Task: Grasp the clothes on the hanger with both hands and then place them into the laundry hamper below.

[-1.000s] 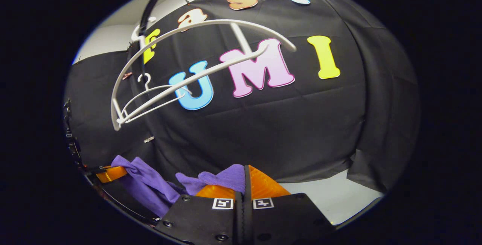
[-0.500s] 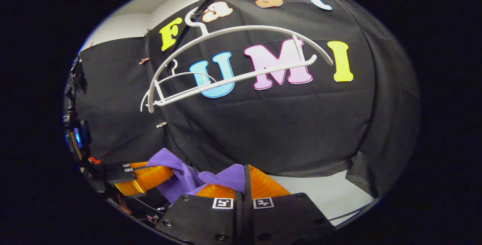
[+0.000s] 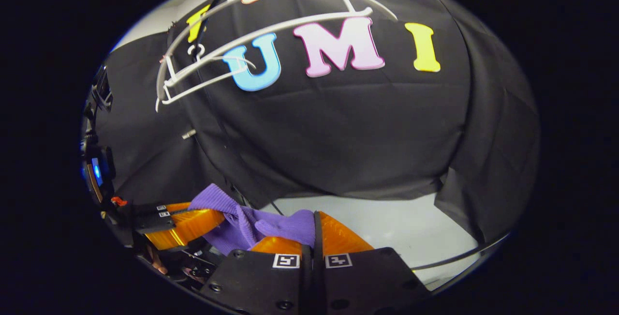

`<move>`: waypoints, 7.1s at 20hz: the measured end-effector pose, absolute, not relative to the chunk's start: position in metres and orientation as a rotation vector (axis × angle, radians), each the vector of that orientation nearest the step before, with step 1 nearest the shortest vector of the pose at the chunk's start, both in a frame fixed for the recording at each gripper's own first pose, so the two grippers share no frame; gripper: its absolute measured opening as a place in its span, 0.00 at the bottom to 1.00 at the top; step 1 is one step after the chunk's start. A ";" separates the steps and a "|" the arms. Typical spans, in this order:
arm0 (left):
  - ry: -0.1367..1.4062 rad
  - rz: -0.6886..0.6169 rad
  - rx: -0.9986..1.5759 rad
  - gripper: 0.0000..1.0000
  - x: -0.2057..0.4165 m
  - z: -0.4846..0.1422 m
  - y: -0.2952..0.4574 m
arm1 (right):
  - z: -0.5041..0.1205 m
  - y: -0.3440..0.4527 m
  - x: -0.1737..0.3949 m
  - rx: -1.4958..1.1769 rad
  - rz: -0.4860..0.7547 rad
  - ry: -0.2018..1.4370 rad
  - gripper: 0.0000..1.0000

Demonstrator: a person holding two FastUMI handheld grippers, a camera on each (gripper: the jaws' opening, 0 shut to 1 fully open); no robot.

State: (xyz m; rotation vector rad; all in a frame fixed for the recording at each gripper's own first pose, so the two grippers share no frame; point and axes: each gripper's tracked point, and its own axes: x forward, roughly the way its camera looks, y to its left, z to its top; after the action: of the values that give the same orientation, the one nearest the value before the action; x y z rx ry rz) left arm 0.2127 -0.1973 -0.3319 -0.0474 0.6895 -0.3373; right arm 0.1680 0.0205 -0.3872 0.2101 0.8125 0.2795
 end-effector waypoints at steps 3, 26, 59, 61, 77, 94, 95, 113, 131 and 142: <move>0.786 -0.343 -0.027 0.05 0.202 -0.370 -0.205 | -0.427 0.014 0.152 0.164 0.264 0.885 0.05; 0.902 -0.268 -0.011 0.88 0.161 -0.398 -0.179 | -0.446 -0.003 0.109 0.077 0.105 0.981 0.99; 0.139 -0.241 -0.095 0.89 0.068 -0.044 -0.053 | -0.064 0.033 0.052 0.050 -0.024 0.212 0.99; 0.111 -0.224 -0.094 0.91 0.062 -0.033 -0.049 | -0.051 0.030 0.048 0.041 -0.016 0.184 0.99; 0.086 -0.159 -0.069 0.92 0.035 -0.017 -0.046 | -0.038 0.010 0.021 0.050 -0.023 0.149 0.98; 0.072 -0.143 -0.062 0.93 0.017 -0.006 -0.042 | -0.039 0.024 0.010 0.024 0.019 0.162 0.98; 0.071 -0.144 -0.065 0.93 0.017 -0.005 -0.042 | -0.039 0.023 0.010 0.023 0.020 0.162 0.98; 0.062 -0.164 -0.055 0.95 0.022 -0.006 -0.049 | -0.042 0.015 0.016 0.028 0.007 0.164 0.98; 0.056 -0.152 -0.054 0.93 0.025 -0.003 -0.048 | -0.042 0.017 0.023 0.033 0.021 0.160 0.98; 0.048 -0.149 -0.043 0.93 0.024 0.001 -0.049 | -0.041 0.019 0.025 0.037 0.037 0.154 0.98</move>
State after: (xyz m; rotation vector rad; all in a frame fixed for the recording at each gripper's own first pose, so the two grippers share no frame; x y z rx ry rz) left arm 0.0242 -0.0488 0.0011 -0.0432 0.0478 -0.1487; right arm 0.0252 0.0193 -0.0415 0.0366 0.1542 0.0367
